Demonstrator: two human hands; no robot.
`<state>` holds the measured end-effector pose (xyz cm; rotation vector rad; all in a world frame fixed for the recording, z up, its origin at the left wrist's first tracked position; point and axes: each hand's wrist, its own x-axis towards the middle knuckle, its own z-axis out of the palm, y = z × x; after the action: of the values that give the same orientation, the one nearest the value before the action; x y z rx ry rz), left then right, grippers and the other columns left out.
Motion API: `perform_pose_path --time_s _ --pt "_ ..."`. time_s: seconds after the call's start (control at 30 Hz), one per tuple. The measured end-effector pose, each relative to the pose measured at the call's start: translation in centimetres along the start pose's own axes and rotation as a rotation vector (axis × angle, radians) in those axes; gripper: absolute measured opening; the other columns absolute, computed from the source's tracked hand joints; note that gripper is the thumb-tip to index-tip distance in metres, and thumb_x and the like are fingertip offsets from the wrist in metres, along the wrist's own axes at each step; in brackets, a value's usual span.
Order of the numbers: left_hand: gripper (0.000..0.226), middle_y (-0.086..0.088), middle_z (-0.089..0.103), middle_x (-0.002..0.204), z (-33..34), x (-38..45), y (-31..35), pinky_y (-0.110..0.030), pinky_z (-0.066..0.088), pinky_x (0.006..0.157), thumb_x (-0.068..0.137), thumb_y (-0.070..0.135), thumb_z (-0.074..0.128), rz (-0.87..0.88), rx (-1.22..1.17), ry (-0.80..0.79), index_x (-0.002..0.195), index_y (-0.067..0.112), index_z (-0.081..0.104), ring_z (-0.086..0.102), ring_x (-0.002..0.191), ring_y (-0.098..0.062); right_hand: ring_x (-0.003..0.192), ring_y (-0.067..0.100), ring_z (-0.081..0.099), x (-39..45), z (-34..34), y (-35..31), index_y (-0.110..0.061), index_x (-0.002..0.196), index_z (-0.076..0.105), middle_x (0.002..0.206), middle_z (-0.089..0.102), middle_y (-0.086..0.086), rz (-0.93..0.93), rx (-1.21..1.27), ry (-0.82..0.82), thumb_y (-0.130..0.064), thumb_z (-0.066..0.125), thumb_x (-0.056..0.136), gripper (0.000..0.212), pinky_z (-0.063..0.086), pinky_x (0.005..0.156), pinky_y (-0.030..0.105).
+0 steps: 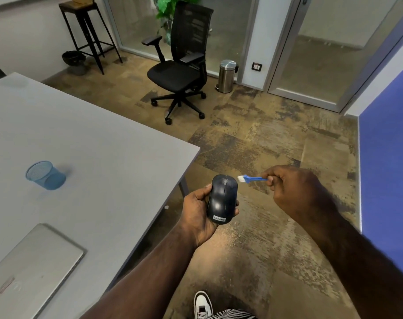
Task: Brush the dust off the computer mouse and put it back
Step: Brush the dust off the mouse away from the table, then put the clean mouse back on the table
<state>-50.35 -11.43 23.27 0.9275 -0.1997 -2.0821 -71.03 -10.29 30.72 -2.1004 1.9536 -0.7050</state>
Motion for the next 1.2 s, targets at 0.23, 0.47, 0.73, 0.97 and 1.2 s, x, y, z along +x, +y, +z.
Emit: perform_pose_path --time_s 0.23,0.47,0.73,0.97,1.2 --pt "0.04 -0.027 0.065 0.097 -1.0 -0.4 0.8 -0.045 0.057 0.075 0.077 0.019 0.056 0.059 -0.012 -0.045 0.105 -0.003 0.071 0.063 0.086 -0.04 0.069 0.002 0.071 0.7 0.2 1.9 -0.019 0.105 0.07 0.081 0.074 -0.006 0.269 0.522 0.065 -0.005 0.056 0.095 0.022 0.056 0.062 0.015" --pt "0.048 -0.03 0.065 0.099 -2.7 -1.2 1.9 -0.048 0.057 0.078 0.074 0.015 0.058 0.111 -0.075 0.038 0.117 -0.006 0.061 0.065 0.086 -0.042 0.078 0.013 0.073 1.8 1.7 2.1 -0.016 0.106 0.068 0.086 0.076 0.003 0.483 1.036 -0.127 -0.002 0.053 0.096 0.023 0.059 0.066 0.023" --pt "0.024 -0.012 0.076 0.097 -7.0 -2.7 4.0 -0.04 0.056 0.081 0.09 0.014 0.056 0.309 -0.186 0.315 0.11 0.004 0.066 0.067 0.095 -0.029 0.079 0.016 0.075 4.6 7.9 -3.1 -0.008 0.102 0.064 0.08 0.073 0.001 0.585 1.286 -0.325 -0.007 0.047 0.099 0.018 0.06 0.063 0.025" --pt "0.021 -0.016 0.071 0.108 -11.6 -5.1 6.9 -0.047 0.054 0.09 0.089 0.009 0.06 0.462 -0.213 0.465 0.107 0.007 0.069 0.063 0.104 -0.03 0.105 0.016 0.066 5.0 15.2 -12.8 -0.017 0.101 0.064 0.11 0.07 0.003 0.458 1.144 -0.595 -0.02 0.047 0.101 0.018 0.052 0.083 0.033" --pt "0.034 -0.017 0.063 0.119 -16.3 -7.5 10.1 -0.042 0.058 0.079 0.088 0.007 0.057 0.496 -0.21 0.599 0.122 0.008 0.061 0.061 0.104 -0.032 0.112 0.024 0.063 4.3 21.2 -21.4 -0.012 0.105 0.061 0.119 0.068 0.009 0.407 1.051 -0.686 -0.019 0.04 0.104 0.021 0.049 0.1 0.043"
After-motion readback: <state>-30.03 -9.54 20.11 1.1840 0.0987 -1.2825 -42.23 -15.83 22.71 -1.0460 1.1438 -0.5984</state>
